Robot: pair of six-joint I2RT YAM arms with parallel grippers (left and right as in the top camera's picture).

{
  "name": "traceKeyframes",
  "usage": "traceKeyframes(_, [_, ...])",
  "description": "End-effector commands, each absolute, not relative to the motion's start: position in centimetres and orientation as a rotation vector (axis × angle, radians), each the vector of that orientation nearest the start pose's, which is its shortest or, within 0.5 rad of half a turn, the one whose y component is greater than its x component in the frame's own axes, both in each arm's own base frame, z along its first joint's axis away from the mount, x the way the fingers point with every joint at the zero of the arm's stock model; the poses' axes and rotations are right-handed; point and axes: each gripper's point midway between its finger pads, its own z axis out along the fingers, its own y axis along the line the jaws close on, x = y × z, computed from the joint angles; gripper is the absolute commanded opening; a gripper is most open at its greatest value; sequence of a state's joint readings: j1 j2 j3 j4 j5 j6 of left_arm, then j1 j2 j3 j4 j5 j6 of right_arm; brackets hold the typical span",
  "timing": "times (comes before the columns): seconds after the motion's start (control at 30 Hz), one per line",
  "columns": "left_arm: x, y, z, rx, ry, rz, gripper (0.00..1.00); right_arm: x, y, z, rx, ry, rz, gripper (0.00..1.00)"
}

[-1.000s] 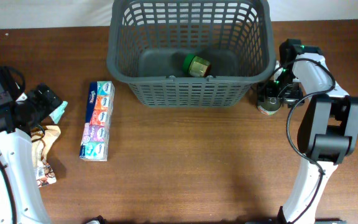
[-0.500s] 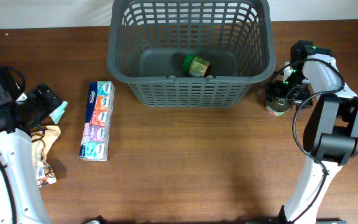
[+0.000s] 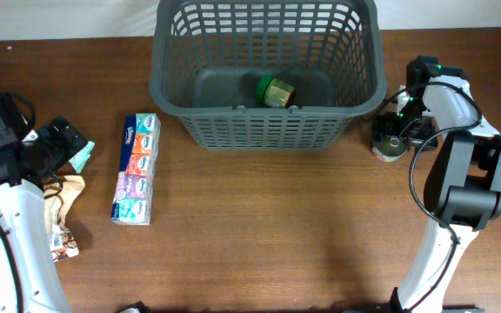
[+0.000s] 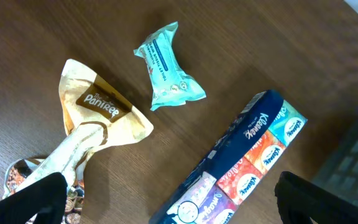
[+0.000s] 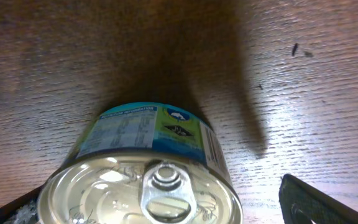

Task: Pack container

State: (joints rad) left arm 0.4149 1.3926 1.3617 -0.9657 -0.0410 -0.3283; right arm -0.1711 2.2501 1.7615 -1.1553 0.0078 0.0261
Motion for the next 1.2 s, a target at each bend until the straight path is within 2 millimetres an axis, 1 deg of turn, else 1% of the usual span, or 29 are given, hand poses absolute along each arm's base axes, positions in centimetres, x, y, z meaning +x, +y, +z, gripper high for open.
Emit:
traceKeyframes(0.0, [32.1,15.2,22.4,-0.941,2.377,0.101,1.00,40.2,-7.4,-0.4,0.337,3.238,-0.033,0.99])
traceKeyframes(0.4, [32.1,15.2,22.4,-0.941,2.377,0.101,1.00,40.3,-7.7,-0.6,0.336,3.235,-0.054,0.99])
traceKeyframes(0.53, [32.1,15.2,22.4,-0.941,2.377,0.101,0.99,40.1,-8.6,-0.5,0.385,3.230,-0.153,0.99])
traceKeyframes(0.73, [32.1,15.2,22.4,-0.941,2.377,0.101,1.00,40.0,-8.7,-0.5,0.386,3.233,-0.153,0.99])
traceKeyframes(0.87, [32.1,15.2,22.4,-0.941,2.377,0.101,1.00,39.8,-9.3,-0.5,0.409,3.231,-0.157,0.99])
traceKeyframes(0.97, [32.1,15.2,22.4,-0.941,2.377,0.101,1.00,39.6,-10.1,-0.5,0.442,3.232,-0.153,0.99])
traceKeyframes(1.0, [32.1,15.2,22.4,-0.941,2.377,0.101,1.00,39.3,-10.6,-0.5,0.466,3.233,-0.152,0.99])
traceKeyframes(1.17, [32.1,15.2,22.4,-0.941,2.377,0.101,1.00,39.0,-11.4,-0.5,0.509,3.232,-0.129,0.99])
